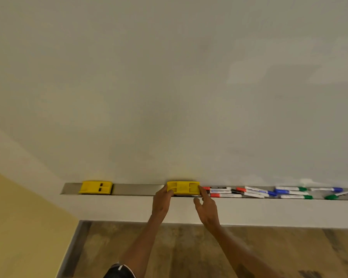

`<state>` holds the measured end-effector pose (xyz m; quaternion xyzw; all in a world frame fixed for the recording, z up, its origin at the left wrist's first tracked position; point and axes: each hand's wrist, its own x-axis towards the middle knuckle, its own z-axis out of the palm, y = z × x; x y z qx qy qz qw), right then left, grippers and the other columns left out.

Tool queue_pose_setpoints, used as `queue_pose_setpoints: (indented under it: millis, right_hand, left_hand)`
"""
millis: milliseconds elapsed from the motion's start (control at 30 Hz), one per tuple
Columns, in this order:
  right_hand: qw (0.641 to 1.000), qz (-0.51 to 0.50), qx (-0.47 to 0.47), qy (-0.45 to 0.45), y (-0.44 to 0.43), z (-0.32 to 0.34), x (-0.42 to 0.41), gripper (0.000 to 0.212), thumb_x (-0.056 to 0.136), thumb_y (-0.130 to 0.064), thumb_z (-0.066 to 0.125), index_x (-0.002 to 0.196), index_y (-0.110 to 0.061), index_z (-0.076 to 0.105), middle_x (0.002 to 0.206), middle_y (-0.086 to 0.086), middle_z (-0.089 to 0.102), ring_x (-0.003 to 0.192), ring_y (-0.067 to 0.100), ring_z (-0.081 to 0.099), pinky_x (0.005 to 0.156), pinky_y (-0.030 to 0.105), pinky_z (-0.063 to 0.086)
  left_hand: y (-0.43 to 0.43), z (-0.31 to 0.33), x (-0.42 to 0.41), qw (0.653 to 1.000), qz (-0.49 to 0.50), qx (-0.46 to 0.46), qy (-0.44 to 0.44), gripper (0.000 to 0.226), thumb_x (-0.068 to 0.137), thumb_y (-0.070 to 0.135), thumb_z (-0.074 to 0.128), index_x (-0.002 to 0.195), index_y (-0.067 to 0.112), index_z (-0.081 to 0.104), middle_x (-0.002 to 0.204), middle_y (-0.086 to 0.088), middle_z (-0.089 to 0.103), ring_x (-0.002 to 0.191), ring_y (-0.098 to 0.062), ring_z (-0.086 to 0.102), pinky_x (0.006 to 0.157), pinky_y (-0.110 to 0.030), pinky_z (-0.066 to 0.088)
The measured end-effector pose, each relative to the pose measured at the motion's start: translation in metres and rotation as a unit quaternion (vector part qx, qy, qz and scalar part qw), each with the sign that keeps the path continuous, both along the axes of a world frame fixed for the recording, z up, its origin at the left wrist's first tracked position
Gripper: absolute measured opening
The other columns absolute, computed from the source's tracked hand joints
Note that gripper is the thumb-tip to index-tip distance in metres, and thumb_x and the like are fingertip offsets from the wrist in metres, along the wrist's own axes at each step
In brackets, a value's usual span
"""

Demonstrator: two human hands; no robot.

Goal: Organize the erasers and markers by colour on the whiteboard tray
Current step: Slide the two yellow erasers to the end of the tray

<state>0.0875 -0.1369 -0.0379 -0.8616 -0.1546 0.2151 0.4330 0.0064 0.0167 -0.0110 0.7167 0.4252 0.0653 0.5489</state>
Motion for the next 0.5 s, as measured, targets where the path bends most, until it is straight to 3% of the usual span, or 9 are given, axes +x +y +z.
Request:
queue_pose_setpoints:
  millis: [100, 200, 500]
  right_hand:
    - [0.999, 0.046, -0.004, 0.005, 0.037, -0.005, -0.024, 0.053, 0.098, -0.025, 0.052, 0.148, -0.023, 0.035, 0.144, 0.007, 0.05, 0.127, 0.027, 0.05, 0.106, 0.04, 0.039]
    - [0.997, 0.072, 0.004, 0.022, 0.072, -0.011, -0.046, 0.054, 0.098, -0.022, 0.053, 0.148, -0.023, 0.033, 0.145, 0.009, 0.048, 0.127, 0.027, 0.049, 0.105, 0.041, 0.04]
    - [0.988, 0.098, 0.043, 0.108, 0.159, -0.024, -0.078, 0.058, 0.094, -0.018, 0.061, 0.146, -0.025, 0.036, 0.142, 0.009, 0.051, 0.125, 0.026, 0.051, 0.105, 0.041, 0.042]
  left_hand:
    - [0.035, -0.002, -0.03, 0.999, 0.033, 0.016, 0.002, 0.017, 0.086, 0.02, 0.049, 0.09, 0.023, 0.065, 0.076, -0.001, 0.063, 0.075, -0.022, 0.057, 0.069, -0.035, 0.045]
    - [0.065, -0.012, -0.058, 0.998, 0.052, 0.041, 0.001, 0.022, 0.089, 0.023, 0.05, 0.103, 0.026, 0.067, 0.085, -0.001, 0.069, 0.081, -0.021, 0.061, 0.067, -0.032, 0.042]
    - [0.13, -0.038, -0.095, 0.992, 0.109, 0.034, 0.044, 0.05, 0.095, 0.025, 0.059, 0.143, 0.015, 0.048, 0.131, -0.013, 0.063, 0.117, -0.032, 0.059, 0.1, -0.037, 0.043]
